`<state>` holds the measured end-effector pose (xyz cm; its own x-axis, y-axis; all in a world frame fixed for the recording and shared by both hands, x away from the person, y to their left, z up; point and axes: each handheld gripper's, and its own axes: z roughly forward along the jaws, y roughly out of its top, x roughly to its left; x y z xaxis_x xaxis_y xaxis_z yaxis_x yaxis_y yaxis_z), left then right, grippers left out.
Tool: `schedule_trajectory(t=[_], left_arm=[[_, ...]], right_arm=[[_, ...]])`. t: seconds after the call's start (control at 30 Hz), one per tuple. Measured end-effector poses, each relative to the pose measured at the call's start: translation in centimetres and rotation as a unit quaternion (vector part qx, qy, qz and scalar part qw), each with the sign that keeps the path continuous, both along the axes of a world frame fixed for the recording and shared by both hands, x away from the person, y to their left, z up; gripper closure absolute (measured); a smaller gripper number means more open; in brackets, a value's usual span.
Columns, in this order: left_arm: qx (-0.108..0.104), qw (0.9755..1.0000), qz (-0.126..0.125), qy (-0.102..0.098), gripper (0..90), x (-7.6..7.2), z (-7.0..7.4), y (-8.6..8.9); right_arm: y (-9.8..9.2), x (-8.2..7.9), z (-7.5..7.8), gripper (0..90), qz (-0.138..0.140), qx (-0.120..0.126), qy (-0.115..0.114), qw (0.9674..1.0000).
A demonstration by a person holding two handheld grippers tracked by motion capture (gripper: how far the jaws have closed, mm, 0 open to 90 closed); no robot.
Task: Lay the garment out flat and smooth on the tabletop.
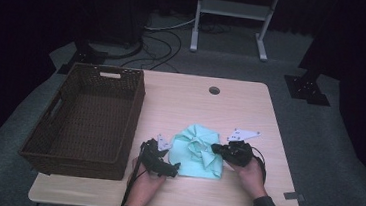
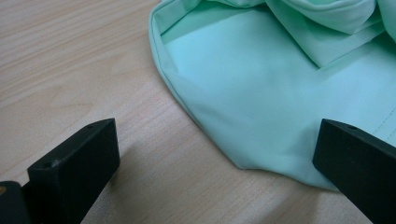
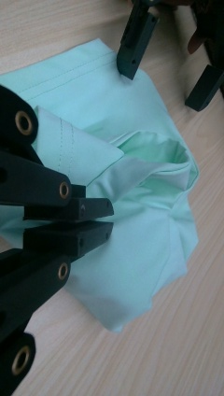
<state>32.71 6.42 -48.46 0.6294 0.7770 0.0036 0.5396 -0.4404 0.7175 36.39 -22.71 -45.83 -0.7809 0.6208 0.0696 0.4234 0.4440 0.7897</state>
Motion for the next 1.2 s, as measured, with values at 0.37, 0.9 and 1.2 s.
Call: schedule_trajectory(t=[0.37, 0.9, 1.2], left_arm=[[0.000, 1.0000, 0.000, 0.000, 0.0, 0.0, 0.0, 0.0], [0.000, 1.0000, 0.000, 0.000, 0.0, 0.0, 0.0, 0.0], [-0.001, 1.0000, 0.000, 0.000, 0.0, 0.0, 0.0, 0.0]], right_arm=[[-1.4, -0.1, -0.3, 86.7, -0.023, -0.009, 0.000, 0.9997], [-3.3, -0.5, -0.5, 86.7, -0.054, -0.027, 0.005, 0.9982], [-3.4, -0.7, -0.5, 86.8, -0.059, -0.032, 0.004, 0.9977]])
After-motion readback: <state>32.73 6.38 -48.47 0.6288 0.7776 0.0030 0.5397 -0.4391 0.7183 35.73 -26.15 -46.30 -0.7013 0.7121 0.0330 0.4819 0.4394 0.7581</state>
